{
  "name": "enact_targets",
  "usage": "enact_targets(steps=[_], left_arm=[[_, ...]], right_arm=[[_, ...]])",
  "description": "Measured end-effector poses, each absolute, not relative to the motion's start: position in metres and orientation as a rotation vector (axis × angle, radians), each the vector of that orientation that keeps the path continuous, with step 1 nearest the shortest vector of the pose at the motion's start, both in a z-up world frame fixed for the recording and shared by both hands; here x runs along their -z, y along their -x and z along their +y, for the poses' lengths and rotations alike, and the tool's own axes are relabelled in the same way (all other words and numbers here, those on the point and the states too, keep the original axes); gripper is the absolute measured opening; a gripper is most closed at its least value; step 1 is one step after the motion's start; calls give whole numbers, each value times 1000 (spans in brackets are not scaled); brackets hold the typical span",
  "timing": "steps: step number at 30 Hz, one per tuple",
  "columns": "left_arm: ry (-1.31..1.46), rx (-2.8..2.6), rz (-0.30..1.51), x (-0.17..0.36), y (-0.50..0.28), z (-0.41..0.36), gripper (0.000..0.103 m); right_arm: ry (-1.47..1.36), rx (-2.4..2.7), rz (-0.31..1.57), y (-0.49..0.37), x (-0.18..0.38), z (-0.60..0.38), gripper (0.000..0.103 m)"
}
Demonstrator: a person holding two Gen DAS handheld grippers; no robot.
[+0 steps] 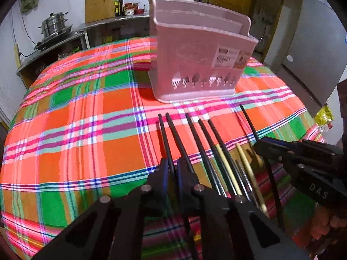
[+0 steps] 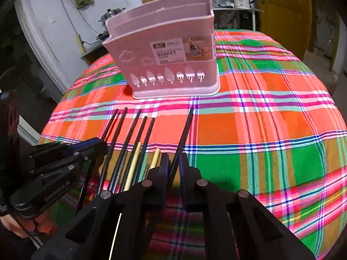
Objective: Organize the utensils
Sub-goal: 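Close the left tool on a black chopstick while the right tool grasps another and lifts, then carry both chopsticks over the pink basket and open both tools to drop them in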
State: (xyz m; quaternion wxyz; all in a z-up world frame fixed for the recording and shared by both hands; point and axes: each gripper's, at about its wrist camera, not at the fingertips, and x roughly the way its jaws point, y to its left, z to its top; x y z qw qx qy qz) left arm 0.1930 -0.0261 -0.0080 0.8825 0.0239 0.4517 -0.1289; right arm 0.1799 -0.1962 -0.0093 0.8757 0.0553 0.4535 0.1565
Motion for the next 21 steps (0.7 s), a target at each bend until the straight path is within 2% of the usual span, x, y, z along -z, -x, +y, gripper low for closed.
enact_targets(steps=[14, 21], left_arm=[[-30, 327, 742, -94, -155, -12, 6], [-22, 334, 670, -127, -148, -9, 6]], right_arm=[[-123, -392, 770, -153, -71, -202, 6], [-119, -405, 688, -143, -101, -207, 5]])
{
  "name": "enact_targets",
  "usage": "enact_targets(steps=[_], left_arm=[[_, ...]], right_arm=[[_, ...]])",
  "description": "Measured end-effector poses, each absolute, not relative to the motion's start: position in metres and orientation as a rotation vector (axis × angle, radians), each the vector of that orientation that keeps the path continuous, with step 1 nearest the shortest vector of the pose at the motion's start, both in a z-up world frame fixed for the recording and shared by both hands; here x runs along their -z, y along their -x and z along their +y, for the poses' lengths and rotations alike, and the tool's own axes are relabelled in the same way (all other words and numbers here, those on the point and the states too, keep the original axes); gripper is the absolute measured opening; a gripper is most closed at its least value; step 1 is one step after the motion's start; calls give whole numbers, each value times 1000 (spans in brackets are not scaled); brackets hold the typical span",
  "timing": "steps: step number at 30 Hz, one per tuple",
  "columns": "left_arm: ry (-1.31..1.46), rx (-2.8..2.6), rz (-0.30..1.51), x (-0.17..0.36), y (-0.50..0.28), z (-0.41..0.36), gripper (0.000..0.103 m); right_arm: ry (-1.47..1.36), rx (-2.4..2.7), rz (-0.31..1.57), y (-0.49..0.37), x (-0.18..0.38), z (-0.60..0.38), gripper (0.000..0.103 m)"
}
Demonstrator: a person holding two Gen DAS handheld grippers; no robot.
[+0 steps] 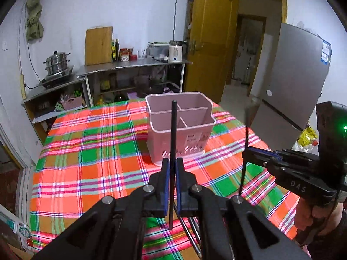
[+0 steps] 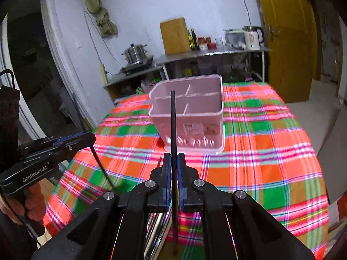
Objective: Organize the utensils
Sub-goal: 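Carry both chopsticks over the pink basket and open both tools to drop them in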
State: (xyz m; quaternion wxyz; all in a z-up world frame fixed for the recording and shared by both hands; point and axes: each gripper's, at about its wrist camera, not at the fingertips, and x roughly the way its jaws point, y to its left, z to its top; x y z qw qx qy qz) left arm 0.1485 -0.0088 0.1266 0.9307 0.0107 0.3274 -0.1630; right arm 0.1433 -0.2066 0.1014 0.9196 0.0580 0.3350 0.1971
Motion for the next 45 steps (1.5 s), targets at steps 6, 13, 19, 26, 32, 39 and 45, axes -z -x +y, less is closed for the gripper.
enact_targets(steps=[6, 13, 19, 26, 32, 39, 45], left_arm=[[-7, 337, 645, -142, -155, -4, 6], [18, 353, 646, -161, -173, -4, 5], [39, 364, 632, -181, -190, -6, 5], [94, 372, 542, -214, -211, 1, 5], [138, 367, 516, -223, -240, 6, 5], [132, 358, 525, -209, -267, 4, 5], [119, 348, 588, -170, -281, 0, 6]], right_arm=[[-108, -403, 635, -141, -122, -211, 5], [-103, -392, 580, -150, -144, -215, 5], [-116, -403, 507, -160, -171, -215, 5], [-138, -411, 426, -183, -201, -210, 5], [-170, -406, 404, -213, -209, -204, 5], [-179, -393, 426, -242, -196, -197, 5], [-179, -381, 504, -257, -159, -197, 5]])
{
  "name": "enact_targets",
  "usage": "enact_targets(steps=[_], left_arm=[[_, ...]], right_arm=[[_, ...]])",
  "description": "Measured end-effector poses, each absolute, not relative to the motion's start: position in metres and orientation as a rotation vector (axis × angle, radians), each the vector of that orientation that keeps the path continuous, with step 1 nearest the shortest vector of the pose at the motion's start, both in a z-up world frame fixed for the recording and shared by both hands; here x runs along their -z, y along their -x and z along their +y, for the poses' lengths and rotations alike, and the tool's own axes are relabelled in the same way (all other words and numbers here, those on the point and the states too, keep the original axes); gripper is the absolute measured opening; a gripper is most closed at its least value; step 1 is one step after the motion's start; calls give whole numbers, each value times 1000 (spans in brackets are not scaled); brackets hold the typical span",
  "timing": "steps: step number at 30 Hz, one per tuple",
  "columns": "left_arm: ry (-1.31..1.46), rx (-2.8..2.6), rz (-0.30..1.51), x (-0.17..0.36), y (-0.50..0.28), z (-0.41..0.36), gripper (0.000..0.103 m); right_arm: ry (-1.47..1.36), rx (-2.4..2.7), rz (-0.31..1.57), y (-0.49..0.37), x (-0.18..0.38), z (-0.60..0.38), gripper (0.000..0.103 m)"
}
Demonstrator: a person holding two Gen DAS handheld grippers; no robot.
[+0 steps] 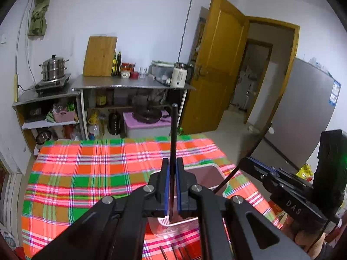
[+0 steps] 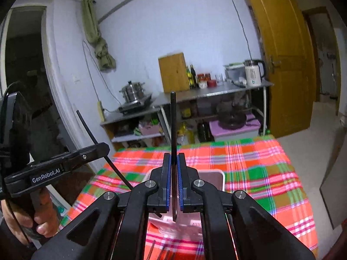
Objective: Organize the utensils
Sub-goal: 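Carry both chopsticks over the pink basket and open both tools to drop them in, then move both open tools back down to the remaining chopsticks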
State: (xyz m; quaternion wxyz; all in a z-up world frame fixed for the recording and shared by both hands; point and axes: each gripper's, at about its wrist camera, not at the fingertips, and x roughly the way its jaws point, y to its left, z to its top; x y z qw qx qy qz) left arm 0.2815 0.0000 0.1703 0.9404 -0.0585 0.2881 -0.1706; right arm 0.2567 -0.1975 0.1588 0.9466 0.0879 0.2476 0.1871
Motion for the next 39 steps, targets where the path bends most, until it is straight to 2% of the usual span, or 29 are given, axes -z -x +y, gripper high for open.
enact_targets(steps=[6, 8, 10, 14, 23, 31, 39], left_arm=[[134, 336, 610, -147, -281, 2, 9], [149, 337, 597, -148, -278, 6, 24], [161, 337, 574, -153, -272, 10, 32], [165, 329, 525, -163, -254, 16, 38], [161, 326, 496, -163, -195, 27, 39], [144, 327, 569, -120, -149, 25, 39], [156, 332, 639, -75, -125, 20, 39]], right_arm=[[-189, -379, 560, -263, -137, -201, 5], [-184, -380, 561, -263, -135, -200, 6], [-184, -373, 556, -259, -137, -202, 9], [-199, -376, 530, -247, -143, -209, 14], [-205, -354, 500, -188, -153, -228, 16], [-174, -371, 533, -123, -125, -229, 16], [-150, -391, 599, -96, -92, -220, 16]])
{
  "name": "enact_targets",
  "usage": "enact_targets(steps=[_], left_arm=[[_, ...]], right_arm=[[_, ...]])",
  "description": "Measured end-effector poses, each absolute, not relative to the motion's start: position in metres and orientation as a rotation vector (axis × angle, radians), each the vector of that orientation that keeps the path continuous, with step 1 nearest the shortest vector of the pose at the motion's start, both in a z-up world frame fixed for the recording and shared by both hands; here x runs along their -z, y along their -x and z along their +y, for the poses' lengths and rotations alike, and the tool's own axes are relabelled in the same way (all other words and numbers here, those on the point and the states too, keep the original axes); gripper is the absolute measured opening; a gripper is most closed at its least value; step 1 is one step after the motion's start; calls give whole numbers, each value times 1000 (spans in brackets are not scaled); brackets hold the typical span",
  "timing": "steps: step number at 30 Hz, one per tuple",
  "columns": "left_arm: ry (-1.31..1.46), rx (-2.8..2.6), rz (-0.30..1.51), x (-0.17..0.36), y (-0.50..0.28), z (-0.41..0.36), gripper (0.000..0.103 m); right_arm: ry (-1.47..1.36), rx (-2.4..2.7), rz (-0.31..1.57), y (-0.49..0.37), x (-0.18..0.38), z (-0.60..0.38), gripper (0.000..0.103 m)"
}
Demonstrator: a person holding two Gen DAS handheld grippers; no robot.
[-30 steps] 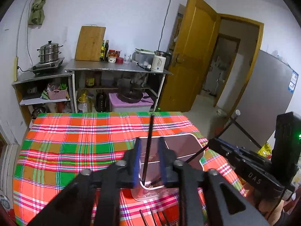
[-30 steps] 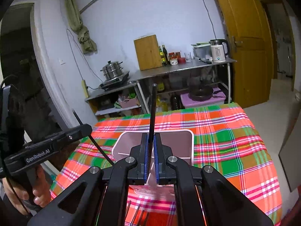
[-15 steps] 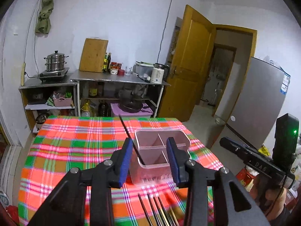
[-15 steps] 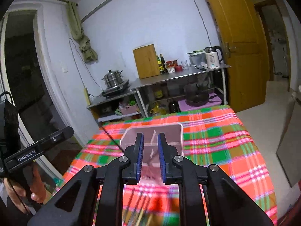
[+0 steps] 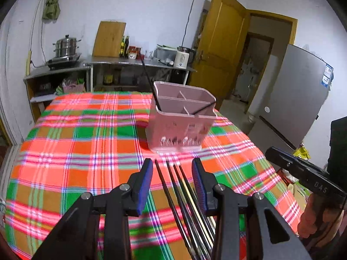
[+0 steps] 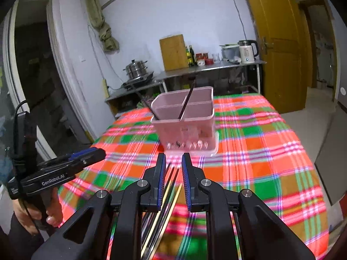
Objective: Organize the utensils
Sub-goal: 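Move both open tools back down to the remaining chopsticks, then grasp a black chopstick with the left tool while the right tool grasps another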
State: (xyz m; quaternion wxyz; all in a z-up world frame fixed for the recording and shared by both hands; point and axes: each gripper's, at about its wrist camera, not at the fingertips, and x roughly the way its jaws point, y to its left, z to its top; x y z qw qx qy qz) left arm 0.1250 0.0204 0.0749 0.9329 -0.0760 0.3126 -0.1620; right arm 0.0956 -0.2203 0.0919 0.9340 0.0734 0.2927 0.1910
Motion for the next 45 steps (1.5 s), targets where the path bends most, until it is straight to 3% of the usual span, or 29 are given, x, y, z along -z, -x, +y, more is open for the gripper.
enact_targets(steps=[14, 27, 32, 45], left_arm=[[170, 307, 791, -17, -145, 16, 38], [130, 297, 911, 21, -192, -13, 22], [96, 279, 935, 30, -199, -18, 10], [99, 242, 935, 30, -200, 14, 8]], right_arm=[[-160, -396, 743, -109, -37, -210, 12], [-161, -394, 797, -135, -18, -206, 12], [-154, -398, 818, -146, -12, -199, 12], [-114, -410, 919, -191, 14, -171, 12]])
